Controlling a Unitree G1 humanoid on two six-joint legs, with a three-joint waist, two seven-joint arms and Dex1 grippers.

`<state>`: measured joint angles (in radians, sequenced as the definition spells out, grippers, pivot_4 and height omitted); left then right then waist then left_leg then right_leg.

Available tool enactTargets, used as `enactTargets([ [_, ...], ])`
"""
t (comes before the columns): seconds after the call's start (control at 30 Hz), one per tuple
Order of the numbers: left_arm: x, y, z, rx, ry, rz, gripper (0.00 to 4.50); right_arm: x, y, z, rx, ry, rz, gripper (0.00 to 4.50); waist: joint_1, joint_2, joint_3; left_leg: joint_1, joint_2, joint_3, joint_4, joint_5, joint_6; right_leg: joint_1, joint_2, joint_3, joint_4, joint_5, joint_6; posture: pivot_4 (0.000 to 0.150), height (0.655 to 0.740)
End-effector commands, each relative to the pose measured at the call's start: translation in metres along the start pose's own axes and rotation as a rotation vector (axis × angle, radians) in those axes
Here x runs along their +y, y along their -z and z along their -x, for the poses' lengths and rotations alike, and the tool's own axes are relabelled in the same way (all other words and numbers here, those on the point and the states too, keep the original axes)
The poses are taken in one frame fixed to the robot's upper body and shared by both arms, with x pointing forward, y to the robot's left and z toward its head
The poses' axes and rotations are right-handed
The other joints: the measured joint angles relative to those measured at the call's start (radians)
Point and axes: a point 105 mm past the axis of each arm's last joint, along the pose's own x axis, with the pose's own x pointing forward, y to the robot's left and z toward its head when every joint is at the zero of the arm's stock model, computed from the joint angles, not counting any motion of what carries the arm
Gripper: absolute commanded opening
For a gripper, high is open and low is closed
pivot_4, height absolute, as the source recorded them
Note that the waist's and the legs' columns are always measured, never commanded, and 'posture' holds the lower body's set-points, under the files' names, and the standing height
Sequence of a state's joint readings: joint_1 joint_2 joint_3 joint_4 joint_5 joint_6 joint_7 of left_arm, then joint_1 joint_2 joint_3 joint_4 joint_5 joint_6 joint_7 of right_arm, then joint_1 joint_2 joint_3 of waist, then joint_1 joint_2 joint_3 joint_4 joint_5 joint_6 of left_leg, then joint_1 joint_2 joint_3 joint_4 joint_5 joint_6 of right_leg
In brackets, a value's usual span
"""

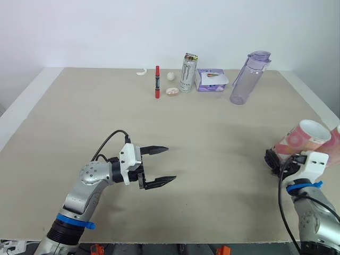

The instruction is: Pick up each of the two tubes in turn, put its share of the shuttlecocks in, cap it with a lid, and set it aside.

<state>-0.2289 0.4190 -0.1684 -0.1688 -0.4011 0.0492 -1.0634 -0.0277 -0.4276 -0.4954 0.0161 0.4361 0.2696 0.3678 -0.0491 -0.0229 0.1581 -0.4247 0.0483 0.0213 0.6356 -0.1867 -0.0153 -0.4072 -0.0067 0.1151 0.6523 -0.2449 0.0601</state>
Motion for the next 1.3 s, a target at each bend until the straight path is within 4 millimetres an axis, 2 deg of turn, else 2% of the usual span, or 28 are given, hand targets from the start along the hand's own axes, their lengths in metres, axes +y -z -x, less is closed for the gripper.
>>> enactTargets([
  [0.03, 0.000, -0.007, -0.002, -0.018, 0.010, -0.037, 4.50, 0.014, -0.002, -0.003, -0.002, -0.063, 0.009, 3.36, 0.000, 0.000, 0.000, 0.000, 0.000, 0.000, 0.000, 0.000, 0.000, 0.000, 0.000, 0.000, 0.000, 0.000, 0.000, 0.150, 0.7400],
  [0.1, 0.000, -0.006, -0.002, -0.016, 0.010, -0.039, 4.50, 0.013, 0.008, -0.002, 0.036, -0.067, 0.009, 3.36, 0.000, 0.000, 0.000, 0.000, 0.000, 0.000, 0.000, 0.000, 0.000, 0.000, 0.000, 0.000, 0.000, 0.000, 0.000, 0.150, 0.7400],
  [0.13, 0.000, -0.006, -0.002, -0.014, 0.010, -0.040, 4.50, 0.012, 0.011, -0.002, 0.045, -0.065, 0.008, 3.73, 0.000, 0.000, 0.000, 0.000, 0.000, 0.000, 0.000, 0.000, 0.000, 0.000, 0.000, 0.000, 0.000, 0.000, 0.000, 0.150, 0.7400],
  [0.23, 0.001, -0.004, -0.001, -0.006, 0.011, -0.042, 4.50, 0.012, 0.011, 0.000, 0.052, -0.076, 0.022, 4.34, 0.000, 0.000, 0.000, 0.000, 0.000, 0.000, 0.000, 0.000, 0.000, 0.000, 0.000, 0.000, 0.000, 0.000, 0.000, 0.150, 0.7400],
  [0.47, 0.001, -0.001, 0.000, 0.007, 0.010, -0.047, 4.50, 0.020, -0.001, 0.010, 0.031, -0.102, 0.041, 4.34, 0.001, 0.000, 0.000, 0.000, 0.000, 0.001, 0.000, 0.000, 0.000, 0.000, 0.000, 0.001, 0.000, 0.000, 0.000, 0.150, 0.7400],
  [0.63, 0.005, 0.003, 0.006, 0.032, -0.010, -0.043, 4.50, 0.027, -0.008, 0.033, 0.026, -0.126, 0.065, 4.34, 0.001, 0.001, 0.000, 0.000, 0.000, 0.000, -0.002, 0.000, 0.000, -0.001, 0.000, 0.001, 0.000, -0.002, 0.000, 0.150, 0.7400],
  [0.73, 0.011, 0.009, 0.014, 0.065, -0.033, -0.042, 4.50, 0.023, -0.004, 0.056, 0.056, -0.139, 0.063, 4.34, 0.001, 0.001, 0.000, -0.001, 0.000, 0.001, -0.002, 0.000, 0.000, -0.001, -0.001, 0.001, 0.000, -0.002, 0.001, 0.150, 0.7400],
  [0.8, 0.013, 0.010, 0.016, 0.072, -0.034, -0.043, 4.50, 0.023, -0.006, 0.061, 0.056, -0.154, 0.057, 4.34, 0.002, 0.002, -0.001, -0.001, 0.000, 0.001, -0.002, 0.000, 0.000, -0.001, -0.001, 0.001, 0.000, -0.002, 0.001, 0.150, 0.7400],
  [1.0, 0.017, 0.010, 0.011, 0.065, -0.027, -0.048, 4.50, 0.018, 0.000, 0.050, 0.057, -0.141, 0.069, 4.34, 0.001, 0.002, 0.000, -0.001, 0.000, 0.000, -0.002, -0.001, -0.002, -0.001, -0.001, 0.000, -0.001, -0.003, 0.001, 0.150, 0.7400],
  [1.3, 0.018, 0.010, 0.013, 0.069, -0.033, -0.053, 4.50, 0.021, 0.018, 0.014, 0.059, -0.159, 0.069, 4.34, -0.002, 0.001, 0.000, 0.000, 0.000, 0.004, -0.002, -0.002, -0.002, -0.001, -0.001, 0.002, -0.001, -0.002, 0.001, 0.150, 0.7400],
])
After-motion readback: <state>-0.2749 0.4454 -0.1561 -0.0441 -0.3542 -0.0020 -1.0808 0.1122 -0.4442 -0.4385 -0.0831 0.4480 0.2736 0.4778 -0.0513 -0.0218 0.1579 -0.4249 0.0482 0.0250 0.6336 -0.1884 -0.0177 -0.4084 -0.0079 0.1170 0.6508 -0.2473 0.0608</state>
